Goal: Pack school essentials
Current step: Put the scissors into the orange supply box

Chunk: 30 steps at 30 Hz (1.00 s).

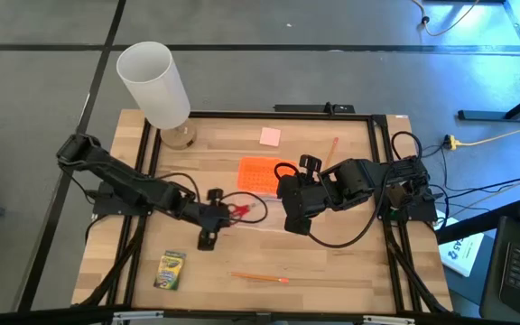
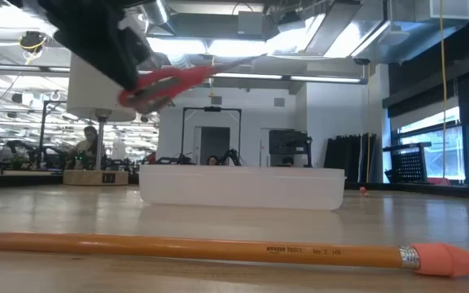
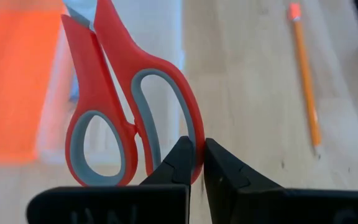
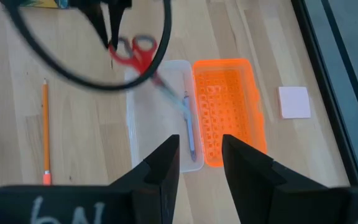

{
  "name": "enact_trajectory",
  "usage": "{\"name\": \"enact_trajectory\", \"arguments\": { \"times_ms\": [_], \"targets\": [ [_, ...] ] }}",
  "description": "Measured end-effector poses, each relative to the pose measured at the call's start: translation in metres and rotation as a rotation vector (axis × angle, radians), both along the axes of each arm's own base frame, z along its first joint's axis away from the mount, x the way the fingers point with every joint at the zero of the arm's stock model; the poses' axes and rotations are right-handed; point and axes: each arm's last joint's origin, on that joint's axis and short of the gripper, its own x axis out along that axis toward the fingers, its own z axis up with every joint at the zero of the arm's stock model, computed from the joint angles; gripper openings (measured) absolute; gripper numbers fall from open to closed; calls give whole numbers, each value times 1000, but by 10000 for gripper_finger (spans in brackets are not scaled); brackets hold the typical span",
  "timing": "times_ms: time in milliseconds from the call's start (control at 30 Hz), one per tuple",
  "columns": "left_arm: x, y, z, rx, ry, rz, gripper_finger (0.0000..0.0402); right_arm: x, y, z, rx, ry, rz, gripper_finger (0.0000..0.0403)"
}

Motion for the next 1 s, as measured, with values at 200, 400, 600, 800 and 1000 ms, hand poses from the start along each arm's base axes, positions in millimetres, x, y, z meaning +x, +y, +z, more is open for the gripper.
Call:
{"name": "enact_trajectory", "arguments": {
  "times_ms": [200, 400, 600, 800, 1000],
  "targets": [
    [21, 6, -11, 32, -51, -54, 12, 0, 0, 0, -1, 0, 0, 123],
    [39, 14, -24, 52, -79, -92, 12, 0, 0, 0, 0, 0, -1, 123],
    [49, 22, -47, 70, -8, -86, 12, 0, 0, 0, 1, -1, -4, 123],
    [53, 24, -59, 87, 28, -93, 12, 0, 0, 0, -3, 2, 3, 123],
    [54, 26, -60, 97, 31, -97, 12, 0, 0, 0, -14, 7, 20, 123]
  ]
}}
